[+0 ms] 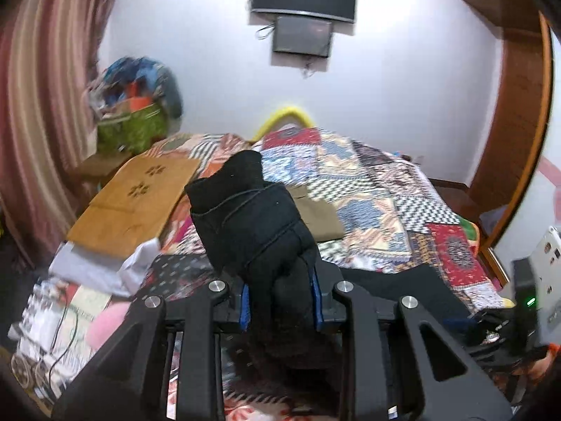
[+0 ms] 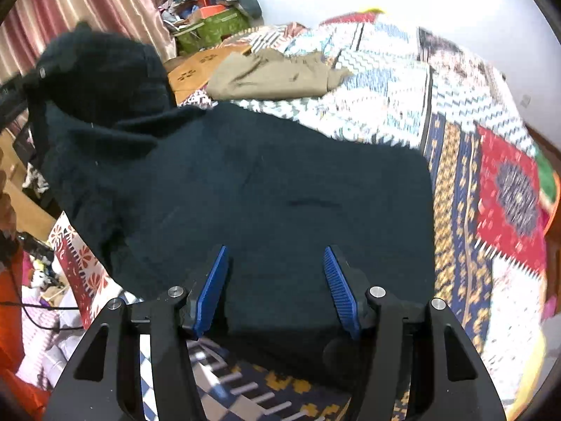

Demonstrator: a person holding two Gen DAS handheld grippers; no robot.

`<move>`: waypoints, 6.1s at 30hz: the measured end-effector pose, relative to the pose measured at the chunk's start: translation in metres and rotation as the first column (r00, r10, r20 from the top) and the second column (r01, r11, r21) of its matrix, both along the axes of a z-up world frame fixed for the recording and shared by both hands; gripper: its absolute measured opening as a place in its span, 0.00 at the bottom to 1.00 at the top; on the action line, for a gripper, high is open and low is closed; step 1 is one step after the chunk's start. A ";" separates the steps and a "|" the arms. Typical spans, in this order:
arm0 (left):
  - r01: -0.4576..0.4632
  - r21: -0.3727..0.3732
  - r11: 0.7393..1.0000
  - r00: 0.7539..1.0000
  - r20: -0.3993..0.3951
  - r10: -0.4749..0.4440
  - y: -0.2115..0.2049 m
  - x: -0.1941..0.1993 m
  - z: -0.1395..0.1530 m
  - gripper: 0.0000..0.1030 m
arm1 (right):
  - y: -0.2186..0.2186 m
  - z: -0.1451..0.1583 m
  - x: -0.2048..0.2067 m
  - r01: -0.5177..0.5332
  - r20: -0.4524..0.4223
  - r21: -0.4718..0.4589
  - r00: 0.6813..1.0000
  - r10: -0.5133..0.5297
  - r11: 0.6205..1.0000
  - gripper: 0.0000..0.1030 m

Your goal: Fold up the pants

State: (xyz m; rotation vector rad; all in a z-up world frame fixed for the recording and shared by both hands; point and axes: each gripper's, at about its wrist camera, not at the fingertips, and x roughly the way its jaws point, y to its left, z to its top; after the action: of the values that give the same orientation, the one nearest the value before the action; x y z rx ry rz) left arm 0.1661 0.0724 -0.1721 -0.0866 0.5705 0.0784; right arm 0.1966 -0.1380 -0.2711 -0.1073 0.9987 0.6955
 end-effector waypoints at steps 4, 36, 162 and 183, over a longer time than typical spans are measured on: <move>0.078 0.019 0.997 0.997 0.012 -0.078 -0.037 0.012 0.011 0.24 | -0.004 0.004 -0.001 0.007 0.001 0.051 1.000 -0.007 0.999 0.52; 0.554 -0.089 0.828 0.754 -0.367 -0.544 -0.245 0.039 -0.103 0.32 | -0.169 0.027 -0.026 0.362 0.033 0.193 0.926 -0.375 0.912 0.52; 0.380 -0.150 0.913 0.812 -0.418 -0.407 -0.137 0.186 -0.123 0.61 | -0.125 0.008 0.117 0.306 0.149 0.027 0.940 -0.307 0.952 0.58; 0.304 -0.121 0.945 0.869 -0.371 -0.327 -0.112 0.183 -0.119 0.77 | -0.126 0.010 0.128 0.234 0.101 0.123 0.964 -0.247 0.964 0.44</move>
State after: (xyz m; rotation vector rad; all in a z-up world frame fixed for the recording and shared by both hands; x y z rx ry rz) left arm 0.3490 -0.0397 -0.2914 -0.0327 0.9779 -0.2480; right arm 0.3244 -0.2643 -0.2613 0.0698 0.8433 0.5139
